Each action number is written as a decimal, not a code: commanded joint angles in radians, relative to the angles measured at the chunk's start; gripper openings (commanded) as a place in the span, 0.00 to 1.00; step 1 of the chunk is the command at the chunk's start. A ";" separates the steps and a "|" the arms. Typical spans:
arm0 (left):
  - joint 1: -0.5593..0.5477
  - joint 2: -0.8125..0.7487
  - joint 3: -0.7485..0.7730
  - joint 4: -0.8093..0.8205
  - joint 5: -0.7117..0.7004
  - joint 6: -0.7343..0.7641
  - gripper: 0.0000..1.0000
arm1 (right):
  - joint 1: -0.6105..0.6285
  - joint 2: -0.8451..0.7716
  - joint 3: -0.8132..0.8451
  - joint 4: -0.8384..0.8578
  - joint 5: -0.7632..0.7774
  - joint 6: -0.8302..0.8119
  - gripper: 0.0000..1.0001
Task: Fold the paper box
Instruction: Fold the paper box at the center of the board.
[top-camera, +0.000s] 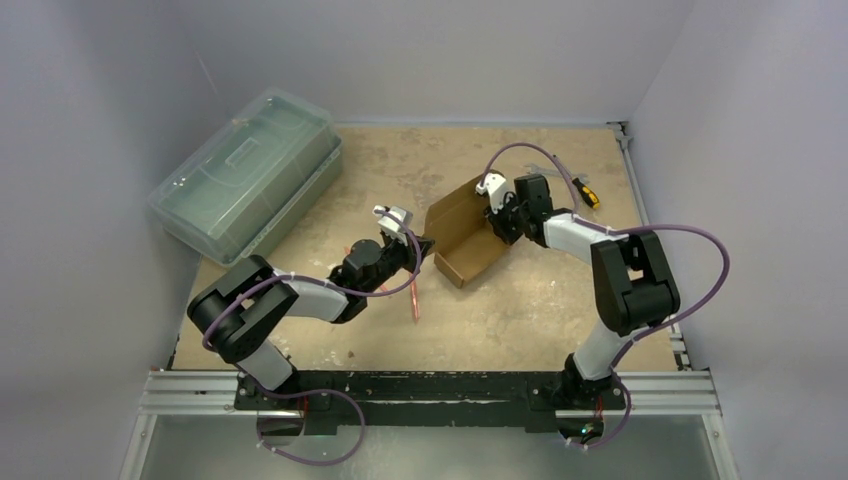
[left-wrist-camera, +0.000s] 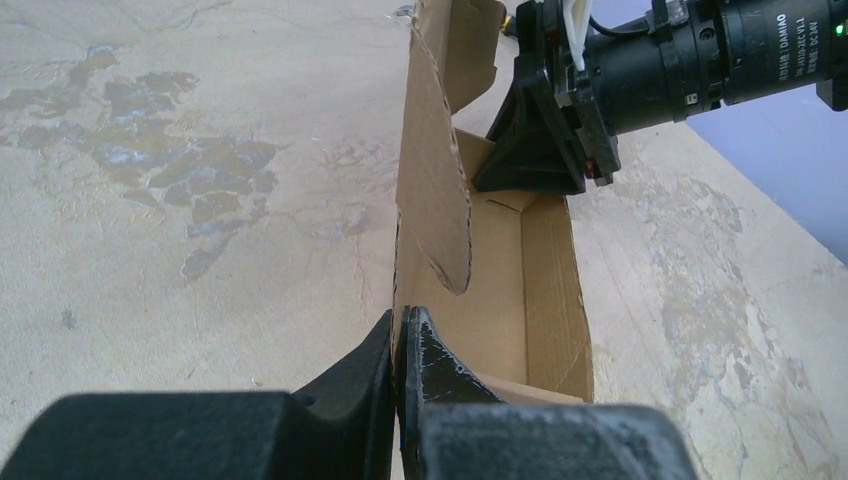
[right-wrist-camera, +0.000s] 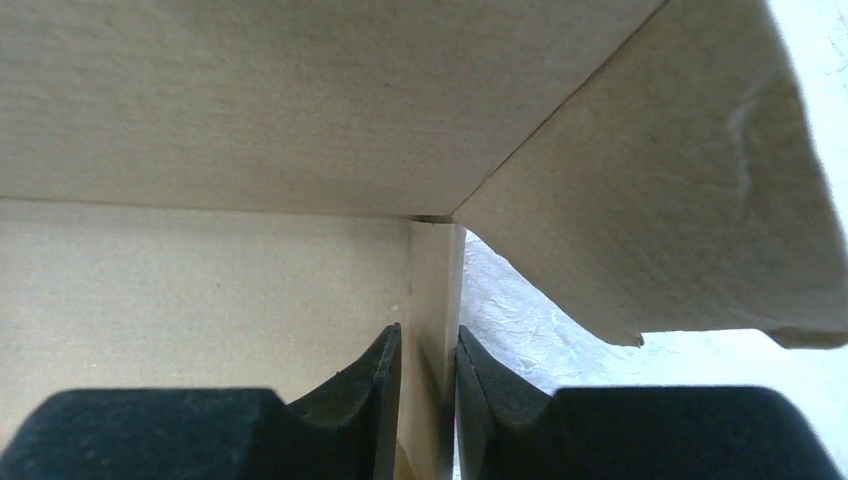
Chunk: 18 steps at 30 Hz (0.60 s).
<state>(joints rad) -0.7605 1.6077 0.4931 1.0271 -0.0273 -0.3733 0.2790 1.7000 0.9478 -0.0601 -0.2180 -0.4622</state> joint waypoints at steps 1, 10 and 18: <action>-0.004 -0.034 -0.006 0.052 0.023 0.012 0.00 | 0.019 0.014 -0.007 0.022 0.034 -0.006 0.22; -0.004 -0.038 -0.008 0.060 0.023 0.001 0.00 | 0.071 0.025 -0.029 0.099 0.205 0.007 0.00; -0.005 -0.039 -0.018 0.063 0.023 0.000 0.00 | 0.073 0.036 -0.021 0.079 0.192 0.004 0.11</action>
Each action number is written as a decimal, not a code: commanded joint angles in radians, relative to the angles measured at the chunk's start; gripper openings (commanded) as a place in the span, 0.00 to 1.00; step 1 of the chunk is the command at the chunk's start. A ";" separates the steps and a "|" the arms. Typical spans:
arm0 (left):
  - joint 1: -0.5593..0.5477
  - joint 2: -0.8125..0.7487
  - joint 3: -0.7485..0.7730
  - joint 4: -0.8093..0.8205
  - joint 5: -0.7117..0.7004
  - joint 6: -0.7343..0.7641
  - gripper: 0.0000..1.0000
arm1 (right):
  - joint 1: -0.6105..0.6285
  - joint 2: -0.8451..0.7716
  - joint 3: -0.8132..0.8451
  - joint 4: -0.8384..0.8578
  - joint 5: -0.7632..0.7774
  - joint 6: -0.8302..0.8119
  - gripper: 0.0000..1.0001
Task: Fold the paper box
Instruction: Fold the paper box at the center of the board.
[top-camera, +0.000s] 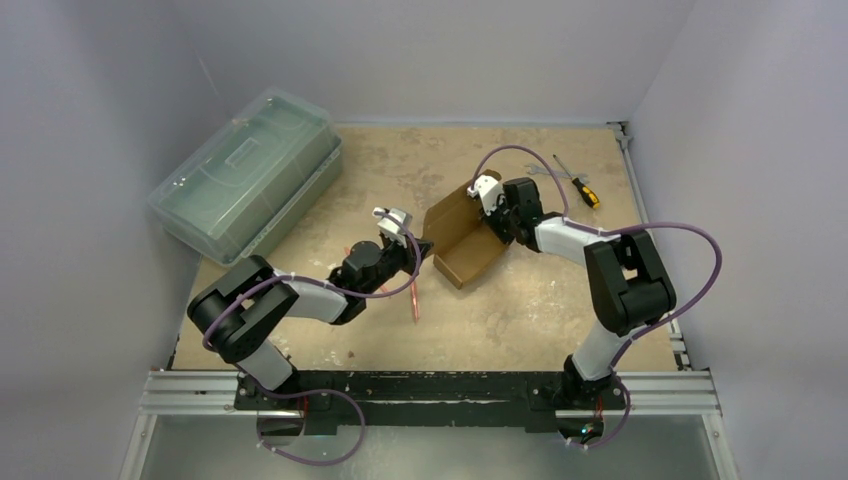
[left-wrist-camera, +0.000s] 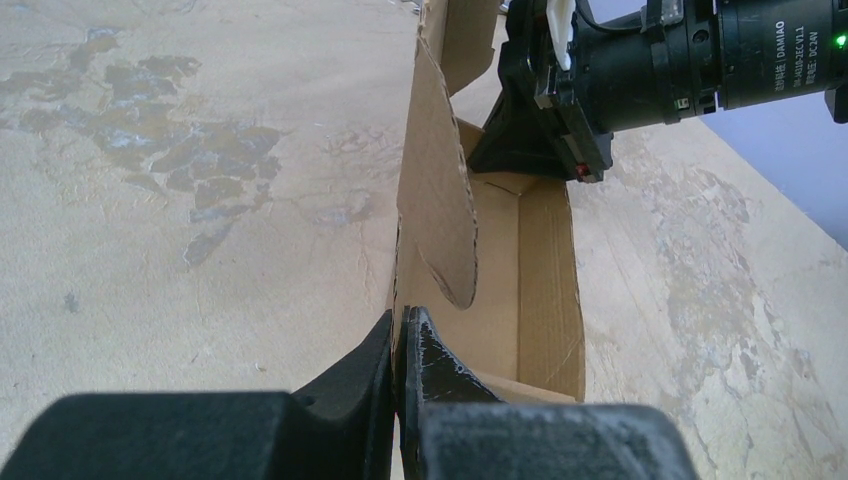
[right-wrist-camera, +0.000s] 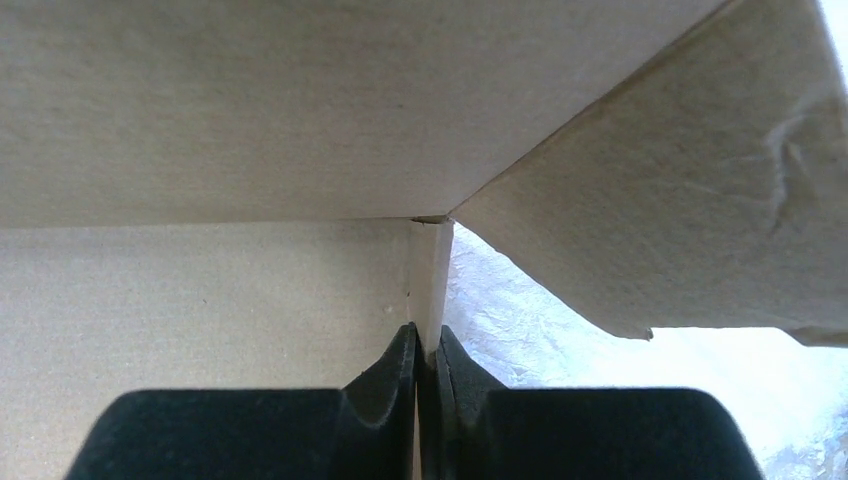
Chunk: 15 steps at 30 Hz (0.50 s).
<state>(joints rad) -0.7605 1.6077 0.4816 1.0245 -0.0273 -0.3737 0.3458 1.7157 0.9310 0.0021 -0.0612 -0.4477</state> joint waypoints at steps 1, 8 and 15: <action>-0.004 -0.042 -0.008 0.066 0.023 0.001 0.00 | 0.007 0.021 -0.004 0.017 0.040 -0.014 0.13; -0.004 -0.055 -0.017 0.064 0.016 0.004 0.00 | 0.007 0.018 -0.005 0.029 0.100 -0.032 0.00; -0.004 -0.056 -0.011 0.062 0.015 0.003 0.00 | 0.007 0.010 0.000 0.001 0.028 -0.032 0.28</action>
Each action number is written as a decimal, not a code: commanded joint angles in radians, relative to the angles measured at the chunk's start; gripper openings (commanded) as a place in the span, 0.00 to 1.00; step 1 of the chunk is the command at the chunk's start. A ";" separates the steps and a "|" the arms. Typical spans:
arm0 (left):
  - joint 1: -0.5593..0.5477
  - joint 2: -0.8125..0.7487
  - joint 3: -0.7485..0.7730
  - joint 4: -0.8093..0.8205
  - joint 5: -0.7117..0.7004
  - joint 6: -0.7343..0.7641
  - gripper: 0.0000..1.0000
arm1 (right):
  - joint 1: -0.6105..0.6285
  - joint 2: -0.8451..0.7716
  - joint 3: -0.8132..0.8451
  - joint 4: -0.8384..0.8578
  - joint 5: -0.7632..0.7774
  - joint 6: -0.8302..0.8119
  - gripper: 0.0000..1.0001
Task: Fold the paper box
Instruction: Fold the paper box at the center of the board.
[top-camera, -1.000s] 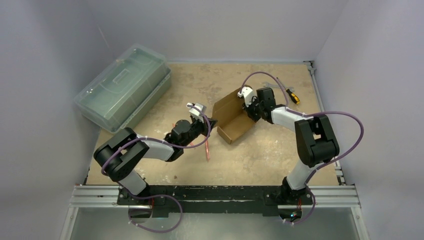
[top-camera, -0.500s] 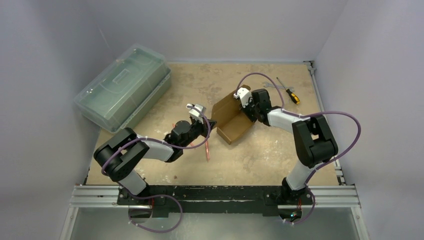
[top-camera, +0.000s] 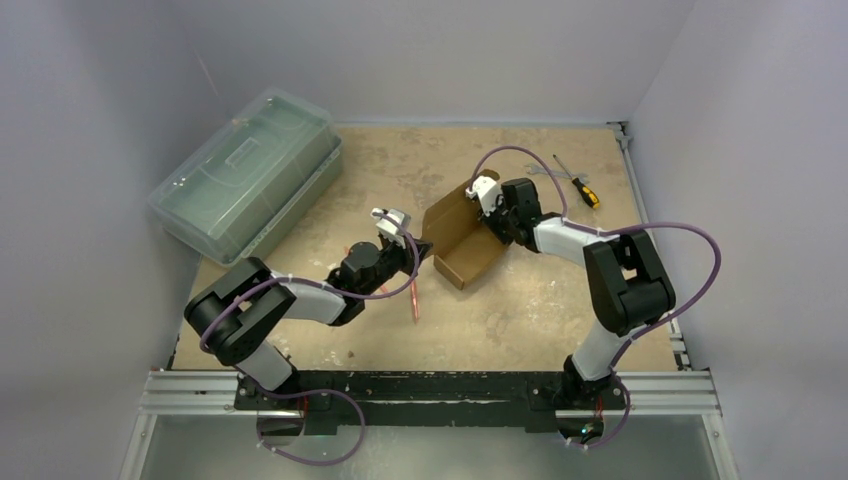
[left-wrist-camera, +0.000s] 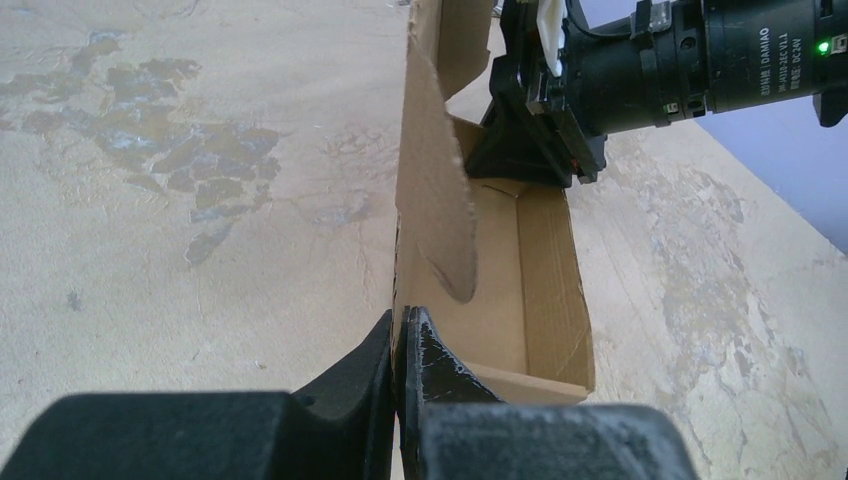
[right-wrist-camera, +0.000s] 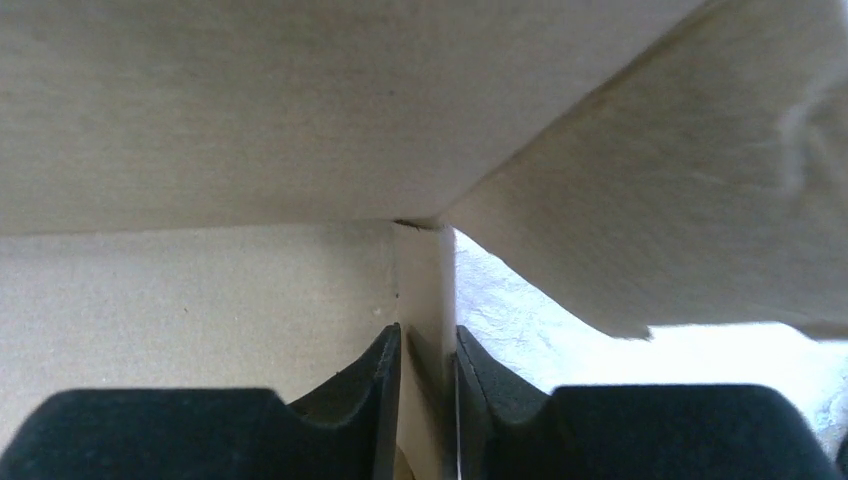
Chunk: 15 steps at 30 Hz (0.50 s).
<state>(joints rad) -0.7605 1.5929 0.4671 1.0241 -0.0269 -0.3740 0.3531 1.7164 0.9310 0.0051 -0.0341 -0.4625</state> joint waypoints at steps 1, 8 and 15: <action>-0.004 -0.042 0.003 0.061 0.015 0.004 0.00 | 0.000 0.005 0.001 -0.002 -0.007 -0.014 0.32; -0.004 -0.047 0.001 0.053 0.012 0.009 0.00 | 0.000 -0.019 0.002 -0.002 -0.008 -0.009 0.41; -0.005 -0.047 0.004 0.052 0.010 0.010 0.00 | -0.001 0.006 0.007 -0.002 0.061 -0.021 0.14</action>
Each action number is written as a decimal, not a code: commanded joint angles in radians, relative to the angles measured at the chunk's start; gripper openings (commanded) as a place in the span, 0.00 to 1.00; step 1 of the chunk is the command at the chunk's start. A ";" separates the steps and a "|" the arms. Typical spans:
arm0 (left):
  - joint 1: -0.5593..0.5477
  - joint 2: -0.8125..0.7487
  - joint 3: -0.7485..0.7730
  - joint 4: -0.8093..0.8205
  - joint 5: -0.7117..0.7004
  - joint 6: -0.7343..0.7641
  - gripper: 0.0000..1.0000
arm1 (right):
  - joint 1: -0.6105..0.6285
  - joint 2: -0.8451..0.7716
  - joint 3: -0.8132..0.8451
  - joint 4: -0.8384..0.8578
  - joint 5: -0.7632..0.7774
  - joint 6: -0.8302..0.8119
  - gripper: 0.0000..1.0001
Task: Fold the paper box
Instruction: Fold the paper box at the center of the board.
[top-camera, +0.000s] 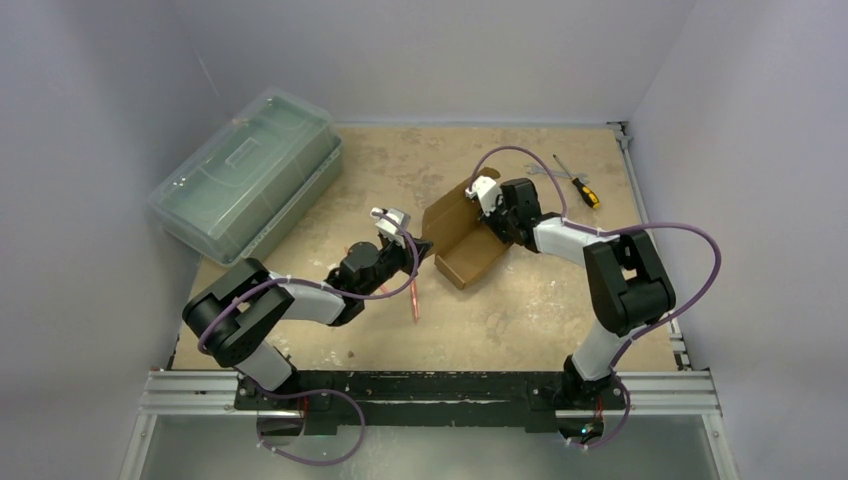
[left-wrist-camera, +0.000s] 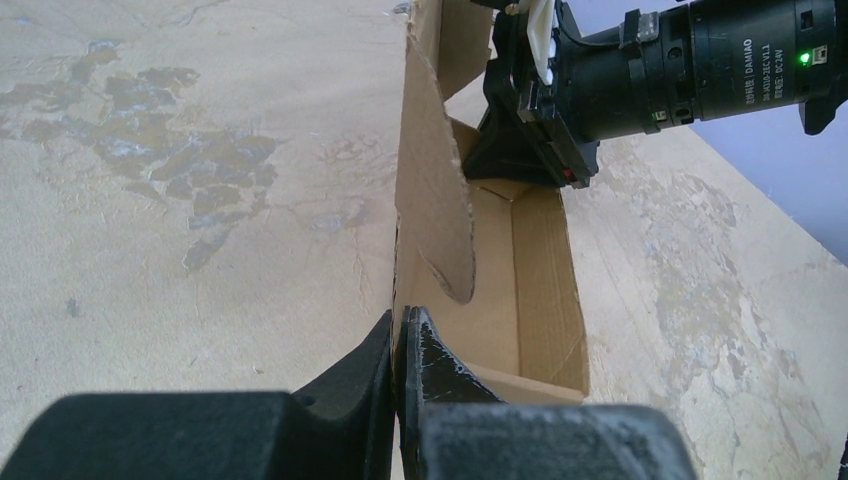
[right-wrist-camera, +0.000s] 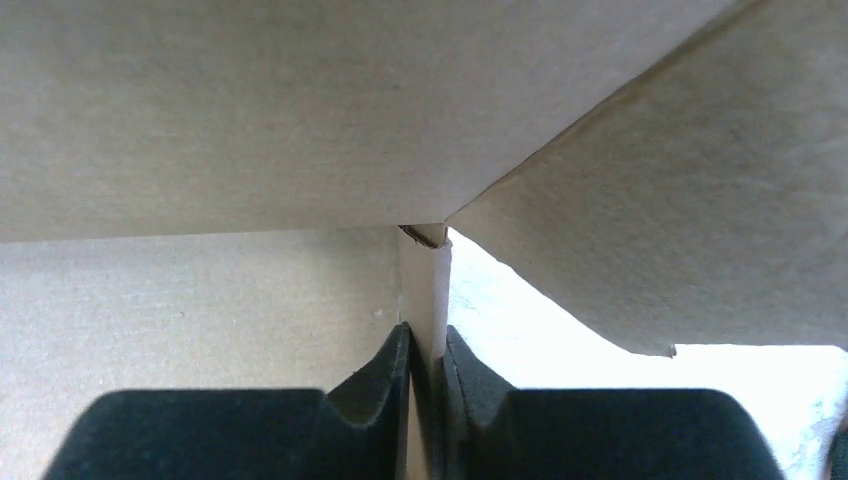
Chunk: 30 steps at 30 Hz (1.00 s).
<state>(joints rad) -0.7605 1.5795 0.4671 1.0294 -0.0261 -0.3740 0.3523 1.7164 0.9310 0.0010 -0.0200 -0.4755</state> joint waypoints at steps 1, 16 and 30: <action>-0.004 -0.034 0.004 0.046 0.009 0.010 0.00 | 0.000 0.006 0.008 0.002 0.048 -0.006 0.10; -0.004 -0.050 0.008 0.013 -0.007 0.040 0.00 | -0.034 -0.102 0.011 -0.082 -0.116 -0.028 0.59; -0.003 -0.051 0.030 -0.039 -0.029 0.076 0.00 | -0.204 -0.252 0.035 -0.316 -0.434 -0.235 0.70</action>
<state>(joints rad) -0.7605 1.5551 0.4675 0.9768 -0.0486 -0.3367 0.1814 1.5211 0.9314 -0.2371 -0.3134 -0.6292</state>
